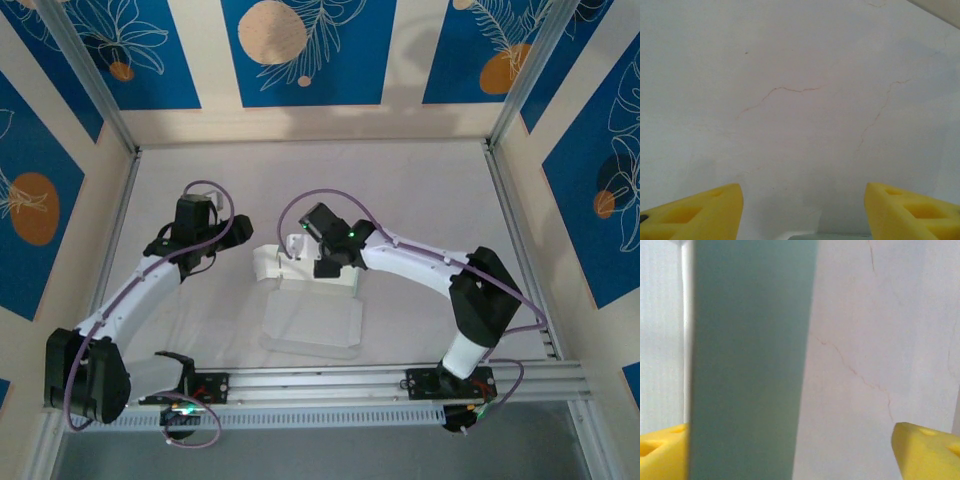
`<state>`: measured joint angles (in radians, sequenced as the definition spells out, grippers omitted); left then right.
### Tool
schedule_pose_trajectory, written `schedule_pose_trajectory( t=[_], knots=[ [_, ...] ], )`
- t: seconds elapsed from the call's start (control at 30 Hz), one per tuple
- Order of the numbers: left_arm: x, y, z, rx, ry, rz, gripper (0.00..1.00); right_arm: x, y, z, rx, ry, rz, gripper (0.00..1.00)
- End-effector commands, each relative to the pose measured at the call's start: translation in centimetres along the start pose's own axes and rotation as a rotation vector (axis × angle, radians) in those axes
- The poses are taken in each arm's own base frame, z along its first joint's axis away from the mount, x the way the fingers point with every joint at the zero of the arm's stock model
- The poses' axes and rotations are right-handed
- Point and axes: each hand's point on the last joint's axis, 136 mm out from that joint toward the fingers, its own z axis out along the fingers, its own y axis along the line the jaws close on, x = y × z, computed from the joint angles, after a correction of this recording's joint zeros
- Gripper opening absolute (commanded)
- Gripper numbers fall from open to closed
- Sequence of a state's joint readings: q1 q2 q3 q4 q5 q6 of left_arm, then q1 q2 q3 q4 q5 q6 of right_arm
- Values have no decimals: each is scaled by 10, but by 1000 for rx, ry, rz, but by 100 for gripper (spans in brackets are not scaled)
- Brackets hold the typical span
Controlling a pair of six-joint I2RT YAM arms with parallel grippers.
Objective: Fold the paper box
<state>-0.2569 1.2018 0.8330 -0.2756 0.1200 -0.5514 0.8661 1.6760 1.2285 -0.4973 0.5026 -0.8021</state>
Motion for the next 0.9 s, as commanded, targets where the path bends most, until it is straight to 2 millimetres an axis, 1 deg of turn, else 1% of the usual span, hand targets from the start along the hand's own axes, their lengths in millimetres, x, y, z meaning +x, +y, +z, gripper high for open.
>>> schedule_pose_trajectory(
  t=[0.0,0.1,0.17,0.2,0.27,0.37,0.43,0.57,0.7,0.77,0.87],
  knots=[
    [-3,1,3,8,5,-19,64,-3,14,2,-25,2,-76,88],
    [-3,4,5,-1,7,-27,63,1,18,8,12,13,-114,81],
    [-5,5,5,-9,10,-29,63,5,17,12,40,25,-119,73],
    [-6,5,6,-12,16,-30,62,5,17,12,45,25,-120,71],
    [-5,5,10,-11,31,-28,62,3,13,11,70,16,-116,62],
    [1,2,19,17,66,-25,61,4,9,10,98,15,-127,58],
    [8,-4,27,67,99,6,61,4,6,10,107,12,-144,54],
    [21,-27,39,236,144,146,61,6,-2,7,145,6,-188,54],
    [30,-40,35,334,93,335,60,15,-12,1,152,-1,-181,54],
    [31,-37,32,309,74,398,60,20,-14,-1,144,-3,-173,55],
    [20,-19,28,170,53,470,60,27,-15,-3,148,-7,-180,55]
  ],
)
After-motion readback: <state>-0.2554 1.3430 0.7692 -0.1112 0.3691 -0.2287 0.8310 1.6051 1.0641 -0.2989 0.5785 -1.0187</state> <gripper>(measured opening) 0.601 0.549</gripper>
